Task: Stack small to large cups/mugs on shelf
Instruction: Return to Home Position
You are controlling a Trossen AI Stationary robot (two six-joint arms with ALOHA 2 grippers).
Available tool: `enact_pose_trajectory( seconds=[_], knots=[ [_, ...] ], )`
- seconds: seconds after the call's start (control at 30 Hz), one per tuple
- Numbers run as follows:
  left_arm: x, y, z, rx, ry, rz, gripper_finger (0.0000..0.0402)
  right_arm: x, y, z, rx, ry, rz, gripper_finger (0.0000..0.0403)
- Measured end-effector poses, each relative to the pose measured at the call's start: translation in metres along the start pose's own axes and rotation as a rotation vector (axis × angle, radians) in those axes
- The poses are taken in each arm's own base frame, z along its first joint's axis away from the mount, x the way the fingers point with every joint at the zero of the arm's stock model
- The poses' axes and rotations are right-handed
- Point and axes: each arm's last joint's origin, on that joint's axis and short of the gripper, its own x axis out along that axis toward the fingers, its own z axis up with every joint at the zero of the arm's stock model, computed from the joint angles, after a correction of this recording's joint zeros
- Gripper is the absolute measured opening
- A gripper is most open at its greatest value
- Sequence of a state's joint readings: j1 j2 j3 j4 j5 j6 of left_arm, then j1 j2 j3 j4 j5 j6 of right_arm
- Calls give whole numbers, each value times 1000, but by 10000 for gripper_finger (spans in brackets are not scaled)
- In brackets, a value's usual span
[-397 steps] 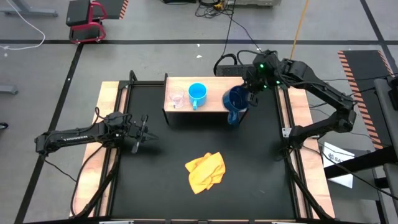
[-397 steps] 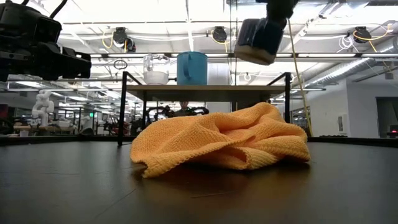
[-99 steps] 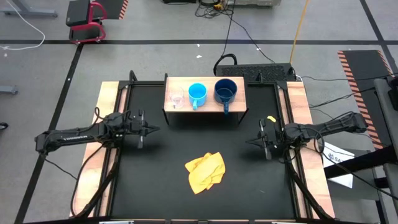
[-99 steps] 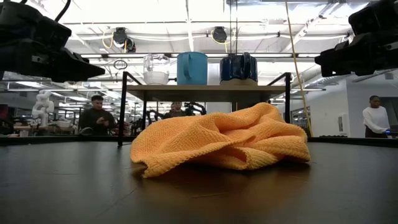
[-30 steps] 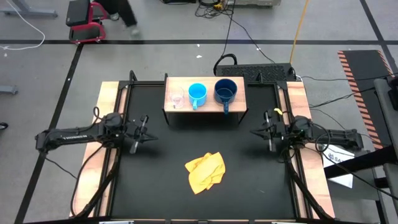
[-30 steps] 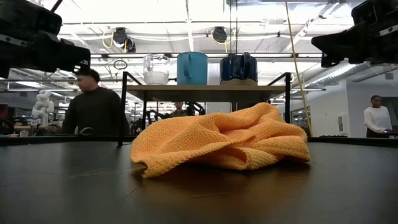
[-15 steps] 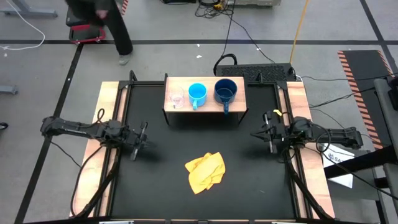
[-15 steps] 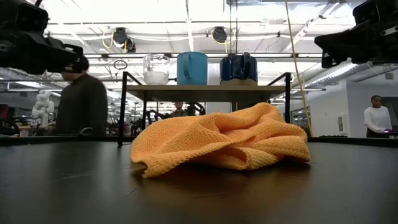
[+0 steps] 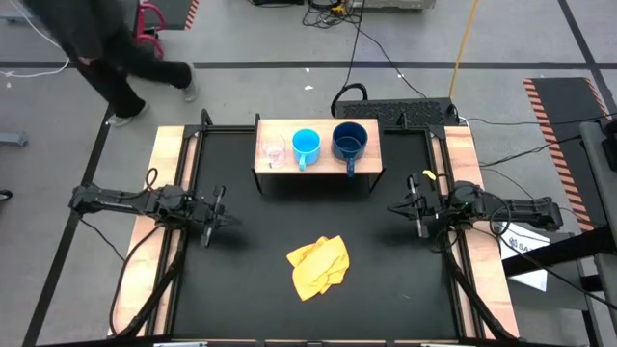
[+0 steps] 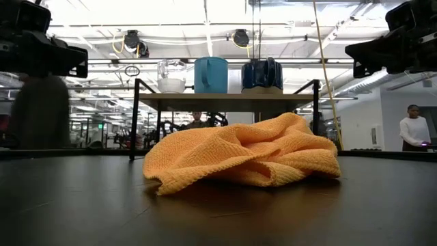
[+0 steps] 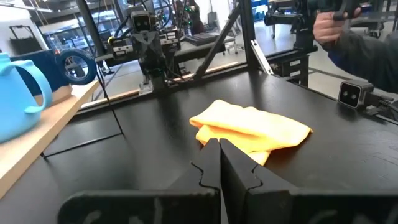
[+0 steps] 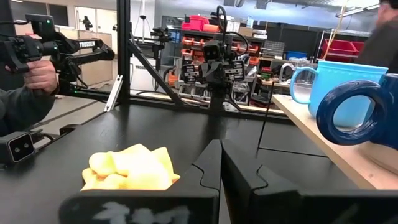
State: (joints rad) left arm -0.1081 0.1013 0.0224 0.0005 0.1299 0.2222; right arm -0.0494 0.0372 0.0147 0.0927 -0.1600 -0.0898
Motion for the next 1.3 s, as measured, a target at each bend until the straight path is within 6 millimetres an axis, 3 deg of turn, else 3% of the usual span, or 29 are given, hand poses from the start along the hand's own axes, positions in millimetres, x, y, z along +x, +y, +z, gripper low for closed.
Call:
enact_pose_trajectory(
  seconds=[0.7, 1.07, 1.3],
  knots=[
    [0, 0, 0, -41, 0, -5, 22, 0, 0, 0, 26, 3, 3, 0],
    [0, 0, 0, -41, 1, 0, 3, 0, 0, -1, -3, 12, 3, 0],
    [0, 0, 0, -43, 1, 0, 27, 0, 0, -4, 55, 36, 4, 0]
  ],
)
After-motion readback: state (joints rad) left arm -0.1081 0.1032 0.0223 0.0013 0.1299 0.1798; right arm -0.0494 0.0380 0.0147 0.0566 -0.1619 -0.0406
